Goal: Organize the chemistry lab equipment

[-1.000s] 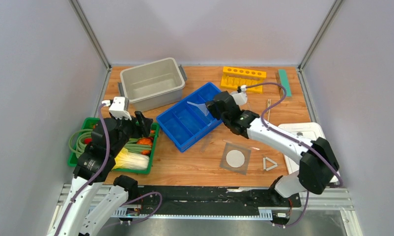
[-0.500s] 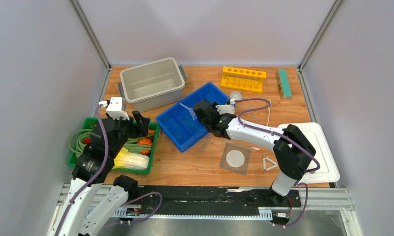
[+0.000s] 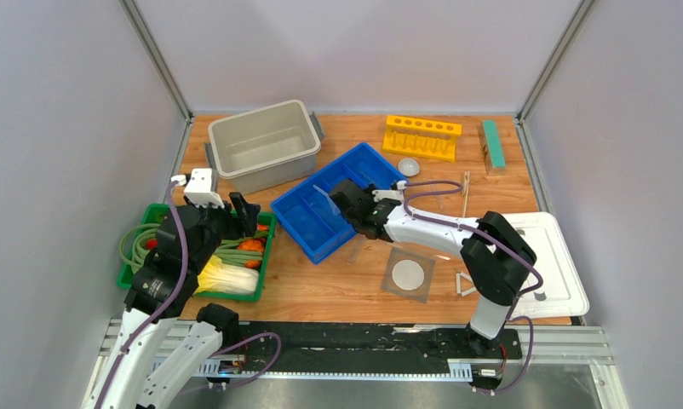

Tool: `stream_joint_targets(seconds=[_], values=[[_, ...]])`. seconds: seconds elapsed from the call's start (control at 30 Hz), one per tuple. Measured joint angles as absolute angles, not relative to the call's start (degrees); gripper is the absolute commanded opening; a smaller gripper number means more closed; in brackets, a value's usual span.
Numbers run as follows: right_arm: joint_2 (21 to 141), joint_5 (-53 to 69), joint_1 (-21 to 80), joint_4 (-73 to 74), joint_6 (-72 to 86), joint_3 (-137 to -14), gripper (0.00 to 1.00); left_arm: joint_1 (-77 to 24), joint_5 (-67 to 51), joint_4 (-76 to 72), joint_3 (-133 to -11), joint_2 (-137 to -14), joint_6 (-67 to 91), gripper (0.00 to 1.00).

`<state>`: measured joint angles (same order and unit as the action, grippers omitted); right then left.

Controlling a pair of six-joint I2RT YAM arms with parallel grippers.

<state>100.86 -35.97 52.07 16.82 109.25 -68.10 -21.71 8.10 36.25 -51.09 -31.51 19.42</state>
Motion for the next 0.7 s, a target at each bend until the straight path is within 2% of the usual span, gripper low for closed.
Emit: stream_joint_targets(seconds=[0.27,0.5,0.7], values=[[105.0,-34.8,53.5,20.0,112.1,-70.6,0.07,-21.7,8.1,36.2,-51.1,-31.4,19.4,0.77],[105.7,-34.4,54.3,22.9,112.9,-71.8,0.23,-21.7,8.1,36.2,-51.1,-31.4,19.4,0.77],[105.2,-35.1,54.3,24.9,112.2,-72.2,0.32,-21.7,8.1,36.2,-51.1,-31.4,19.4,0.77]])
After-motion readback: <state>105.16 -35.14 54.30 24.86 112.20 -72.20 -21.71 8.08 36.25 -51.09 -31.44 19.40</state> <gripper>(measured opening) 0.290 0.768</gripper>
